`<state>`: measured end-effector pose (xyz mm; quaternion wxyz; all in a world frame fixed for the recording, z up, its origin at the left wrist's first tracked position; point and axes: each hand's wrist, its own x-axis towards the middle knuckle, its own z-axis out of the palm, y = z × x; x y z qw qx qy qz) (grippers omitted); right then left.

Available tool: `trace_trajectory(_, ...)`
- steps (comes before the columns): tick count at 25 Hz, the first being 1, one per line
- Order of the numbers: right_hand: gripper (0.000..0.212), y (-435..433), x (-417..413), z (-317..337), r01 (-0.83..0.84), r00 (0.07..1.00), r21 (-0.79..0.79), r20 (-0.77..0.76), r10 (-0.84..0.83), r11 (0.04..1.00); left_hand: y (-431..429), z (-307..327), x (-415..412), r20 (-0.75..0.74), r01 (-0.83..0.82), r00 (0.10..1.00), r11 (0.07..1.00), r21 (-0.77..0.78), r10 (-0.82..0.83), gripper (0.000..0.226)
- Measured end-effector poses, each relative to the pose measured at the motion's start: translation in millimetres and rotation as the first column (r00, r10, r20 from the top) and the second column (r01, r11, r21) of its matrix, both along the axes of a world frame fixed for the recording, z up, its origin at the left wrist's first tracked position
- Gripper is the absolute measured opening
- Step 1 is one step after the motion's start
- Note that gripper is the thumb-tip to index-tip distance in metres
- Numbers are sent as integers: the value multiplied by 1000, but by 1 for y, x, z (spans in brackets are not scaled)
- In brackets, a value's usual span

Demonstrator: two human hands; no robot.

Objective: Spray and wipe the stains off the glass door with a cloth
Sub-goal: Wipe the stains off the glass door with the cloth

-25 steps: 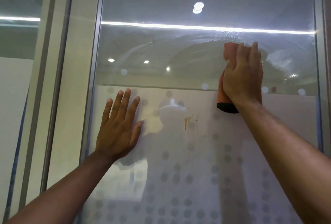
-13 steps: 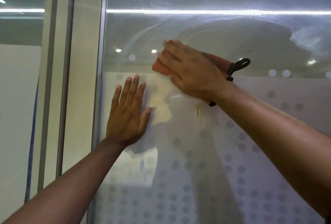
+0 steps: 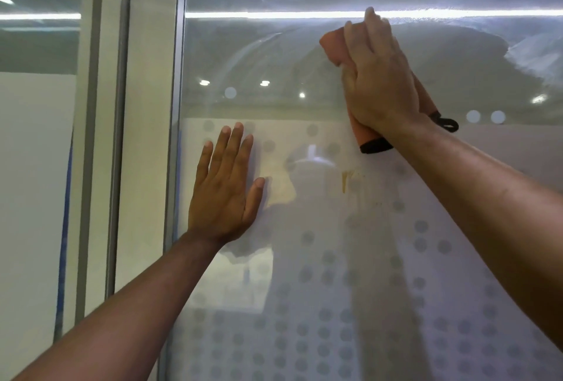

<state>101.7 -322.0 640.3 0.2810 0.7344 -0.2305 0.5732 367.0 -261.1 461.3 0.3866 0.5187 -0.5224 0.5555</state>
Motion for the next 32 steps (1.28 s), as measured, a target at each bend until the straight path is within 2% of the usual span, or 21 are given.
trace_trajectory(3,57,14,24,-3,16,992,-54,-125,-23,998,-2,4,-2,14,75,997,997,-27,-74,76)
trace_trajectory(6,55,26,51,-20,20,948,-165,-310,-71,986,-2,8,-1,-22,283,958,955,-87,-286,78)
trace_trajectory(9,56,33,77,-53,3,912,-188,-402,-80,982,3,7,0,-117,478,863,870,-124,-491,83)
trace_trajectory(12,55,35,92,-84,-33,889,-177,-456,-52,984,9,9,-4,-180,578,779,799,-169,-601,91)
trace_trajectory(15,55,33,102,-128,-108,863,-140,-505,23,984,19,11,-2,-237,687,644,687,-239,-727,96)
trace_trajectory(17,56,31,106,-163,-139,857,-133,-513,52,981,28,13,5,-247,714,610,657,-242,-753,97)
trace_trajectory(19,57,30,109,-199,-171,853,-132,-516,79,976,35,13,11,-245,681,670,711,-175,-701,92)
trace_trajectory(21,55,30,111,-235,-207,834,-133,-542,104,969,38,10,12,-225,560,799,826,-62,-558,81)
trace_trajectory(23,52,27,106,-268,-227,782,-164,-618,79,960,39,4,9,-124,378,921,924,51,-369,79)
trace_trajectory(25,53,19,90,-297,-224,713,-230,-701,-1,947,34,-5,5,5,217,976,971,99,-219,80)
trace_trajectory(26,54,13,80,-307,-217,713,-263,-700,-31,940,31,-9,4,38,166,985,980,107,-171,79)
trace_trajectory(29,58,-1,44,-322,-142,844,-267,-536,-24,953,19,-20,2,57,75,995,992,105,-82,81)
trace_trajectory(32,64,-20,-1,-316,-18,962,-203,-269,-38,979,9,-24,9,86,18,996,997,70,-24,83)
